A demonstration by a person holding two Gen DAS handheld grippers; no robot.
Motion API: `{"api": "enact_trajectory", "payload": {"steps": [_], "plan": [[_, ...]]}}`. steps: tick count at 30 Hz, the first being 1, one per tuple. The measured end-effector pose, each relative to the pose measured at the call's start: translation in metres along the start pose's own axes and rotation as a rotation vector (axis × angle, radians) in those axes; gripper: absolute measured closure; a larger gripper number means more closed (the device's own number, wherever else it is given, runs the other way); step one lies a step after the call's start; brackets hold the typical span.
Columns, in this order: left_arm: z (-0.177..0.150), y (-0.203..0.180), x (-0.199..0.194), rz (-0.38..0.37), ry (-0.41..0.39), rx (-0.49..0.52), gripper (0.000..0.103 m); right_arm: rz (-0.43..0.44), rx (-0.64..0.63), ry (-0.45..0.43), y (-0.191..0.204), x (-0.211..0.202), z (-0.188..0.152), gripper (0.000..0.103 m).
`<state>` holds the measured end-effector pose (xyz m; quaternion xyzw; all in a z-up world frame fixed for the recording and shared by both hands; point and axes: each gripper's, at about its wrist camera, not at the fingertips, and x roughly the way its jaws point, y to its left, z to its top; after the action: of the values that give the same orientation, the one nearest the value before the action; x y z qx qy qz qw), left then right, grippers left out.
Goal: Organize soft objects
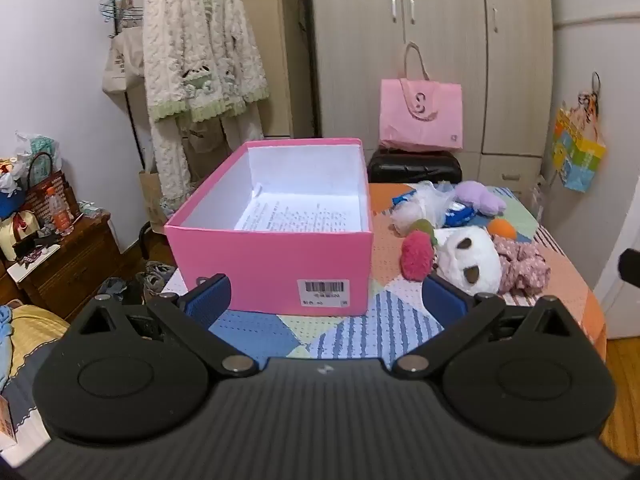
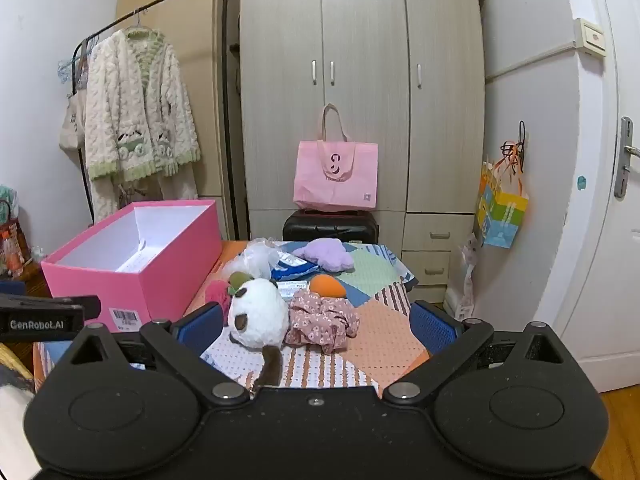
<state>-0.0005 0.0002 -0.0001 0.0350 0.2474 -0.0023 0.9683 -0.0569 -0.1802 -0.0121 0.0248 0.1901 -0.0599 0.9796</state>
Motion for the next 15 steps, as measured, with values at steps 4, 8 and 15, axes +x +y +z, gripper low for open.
{"api": "enact_trajectory", "payload": {"steps": [4, 8, 15], "plan": [[-0.001, 0.003, 0.000, -0.003, -0.021, -0.012, 0.000, 0.012, 0.039, -0.003, 0.002, 0.003, -0.001, 0.002], [-0.003, 0.006, 0.003, -0.014, -0.018, -0.002, 0.000, 0.015, 0.059, 0.003, -0.010, 0.004, -0.006, 0.002], [-0.008, 0.000, 0.004, -0.050, -0.012, 0.027, 0.000, -0.001, 0.032, 0.006, -0.006, 0.007, -0.009, 0.002]]}}
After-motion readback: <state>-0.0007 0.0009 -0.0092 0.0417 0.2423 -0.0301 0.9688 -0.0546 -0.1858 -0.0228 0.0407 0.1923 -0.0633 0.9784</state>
